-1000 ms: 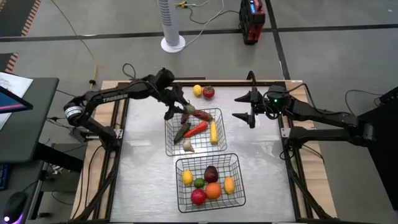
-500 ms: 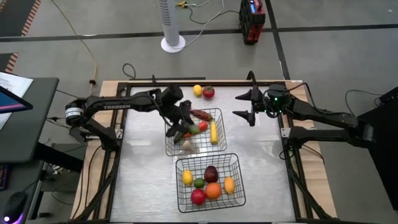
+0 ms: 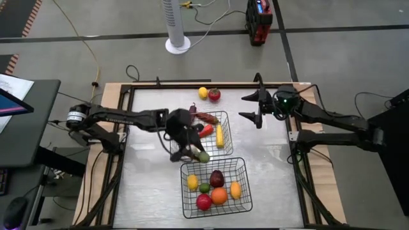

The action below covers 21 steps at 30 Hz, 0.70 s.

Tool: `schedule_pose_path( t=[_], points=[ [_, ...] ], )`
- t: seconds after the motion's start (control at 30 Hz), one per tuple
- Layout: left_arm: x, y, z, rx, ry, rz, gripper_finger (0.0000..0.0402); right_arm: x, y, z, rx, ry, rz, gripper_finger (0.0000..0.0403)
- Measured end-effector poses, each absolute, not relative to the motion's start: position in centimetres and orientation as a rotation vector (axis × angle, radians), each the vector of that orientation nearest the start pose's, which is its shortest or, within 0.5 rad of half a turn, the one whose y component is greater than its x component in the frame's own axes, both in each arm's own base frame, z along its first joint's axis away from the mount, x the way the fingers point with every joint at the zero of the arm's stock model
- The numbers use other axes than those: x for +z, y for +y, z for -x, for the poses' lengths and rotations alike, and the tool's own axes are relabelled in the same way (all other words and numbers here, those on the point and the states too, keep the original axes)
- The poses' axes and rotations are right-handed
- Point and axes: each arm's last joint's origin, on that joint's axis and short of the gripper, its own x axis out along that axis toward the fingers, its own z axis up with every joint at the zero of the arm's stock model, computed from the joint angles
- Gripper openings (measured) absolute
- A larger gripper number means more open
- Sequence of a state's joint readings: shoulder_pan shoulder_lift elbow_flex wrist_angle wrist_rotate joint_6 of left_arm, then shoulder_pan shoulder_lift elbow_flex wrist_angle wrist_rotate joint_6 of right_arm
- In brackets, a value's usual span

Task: Sort produce into baskets
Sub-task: Put the lime into the bottom wire basket

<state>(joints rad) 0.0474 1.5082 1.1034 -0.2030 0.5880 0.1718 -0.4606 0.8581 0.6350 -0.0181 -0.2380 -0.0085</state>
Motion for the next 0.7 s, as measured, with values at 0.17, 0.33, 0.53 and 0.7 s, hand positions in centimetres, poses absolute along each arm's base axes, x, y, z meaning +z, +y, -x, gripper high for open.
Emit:
schedule_pose_path(
  t=[0.17, 0.33, 0.53, 0.7],
  points=[
    [27.7, -2.6, -33.3, -0.528, 0.496, 0.019, 0.0169, 29.5, -8.0, -17.6, -0.221, 0.197, -0.063, 0.0393],
    [26.3, -4.3, -34.8, -0.48, 0.509, 0.081, 0.0169, 29.7, -8.0, -17.6, -0.221, 0.193, -0.069, 0.0393],
    [23.6, -5.1, -35.9, -0.464, 0.602, 0.143, 0.0169, 29.4, -7.9, -17.6, -0.218, 0.221, -0.08, 0.0393],
    [22.8, -5.7, -35.8, -0.452, 0.654, 0.162, 0.0169, 29.4, -7.9, -17.6, -0.218, 0.224, -0.072, 0.0393]
  ],
)
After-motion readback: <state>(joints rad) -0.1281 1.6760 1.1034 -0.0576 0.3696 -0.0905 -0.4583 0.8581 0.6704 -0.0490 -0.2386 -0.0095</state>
